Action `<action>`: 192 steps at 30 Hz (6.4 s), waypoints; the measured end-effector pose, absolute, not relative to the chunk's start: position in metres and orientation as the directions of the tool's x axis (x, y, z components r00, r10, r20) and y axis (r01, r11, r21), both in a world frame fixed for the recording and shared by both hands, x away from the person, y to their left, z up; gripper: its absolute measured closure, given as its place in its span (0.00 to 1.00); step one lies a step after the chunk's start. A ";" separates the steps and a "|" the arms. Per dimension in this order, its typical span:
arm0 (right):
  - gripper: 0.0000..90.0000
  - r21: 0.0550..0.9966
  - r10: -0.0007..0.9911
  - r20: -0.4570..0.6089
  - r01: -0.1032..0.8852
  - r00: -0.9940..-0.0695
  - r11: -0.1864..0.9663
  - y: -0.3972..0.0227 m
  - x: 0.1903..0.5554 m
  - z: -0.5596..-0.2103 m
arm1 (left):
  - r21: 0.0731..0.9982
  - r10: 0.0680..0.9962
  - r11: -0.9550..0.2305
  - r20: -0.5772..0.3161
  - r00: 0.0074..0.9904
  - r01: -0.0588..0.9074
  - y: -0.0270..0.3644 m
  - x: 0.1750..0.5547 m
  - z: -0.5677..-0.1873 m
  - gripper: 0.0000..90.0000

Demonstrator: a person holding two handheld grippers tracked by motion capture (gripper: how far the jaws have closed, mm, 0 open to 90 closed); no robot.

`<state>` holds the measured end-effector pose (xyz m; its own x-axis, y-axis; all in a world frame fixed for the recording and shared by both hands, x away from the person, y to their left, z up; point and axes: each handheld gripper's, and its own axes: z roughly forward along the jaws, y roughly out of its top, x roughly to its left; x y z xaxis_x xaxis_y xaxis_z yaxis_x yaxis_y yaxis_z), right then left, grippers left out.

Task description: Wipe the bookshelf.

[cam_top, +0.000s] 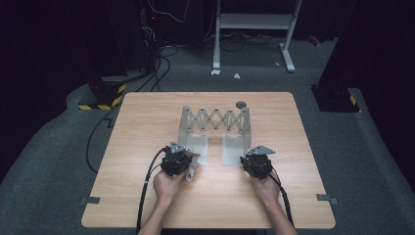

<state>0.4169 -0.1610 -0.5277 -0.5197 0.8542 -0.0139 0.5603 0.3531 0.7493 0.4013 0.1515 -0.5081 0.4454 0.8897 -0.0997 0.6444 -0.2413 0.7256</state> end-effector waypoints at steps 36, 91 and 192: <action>0.80 0.749 0.853 -0.014 0.560 -0.521 0.354 -0.161 0.417 -0.528 | 0.684 0.887 -0.315 -0.034 0.461 0.658 0.128 0.429 -0.508 0.91; 0.82 0.749 0.851 -0.007 0.561 -0.525 0.353 -0.161 0.417 -0.528 | 0.614 0.919 -0.310 -0.002 0.394 0.726 0.108 0.485 -0.502 0.91; 0.83 0.751 0.850 -0.015 0.556 -0.527 0.358 -0.160 0.415 -0.528 | 0.650 0.909 -0.322 0.009 0.416 0.689 0.133 0.446 -0.508 0.91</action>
<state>0.4155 -0.1600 -0.5279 -0.5265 0.8500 -0.0154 0.5556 0.3577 0.7505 0.4464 0.1328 -0.5077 0.4163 0.9092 0.0094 0.6885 -0.3220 0.6498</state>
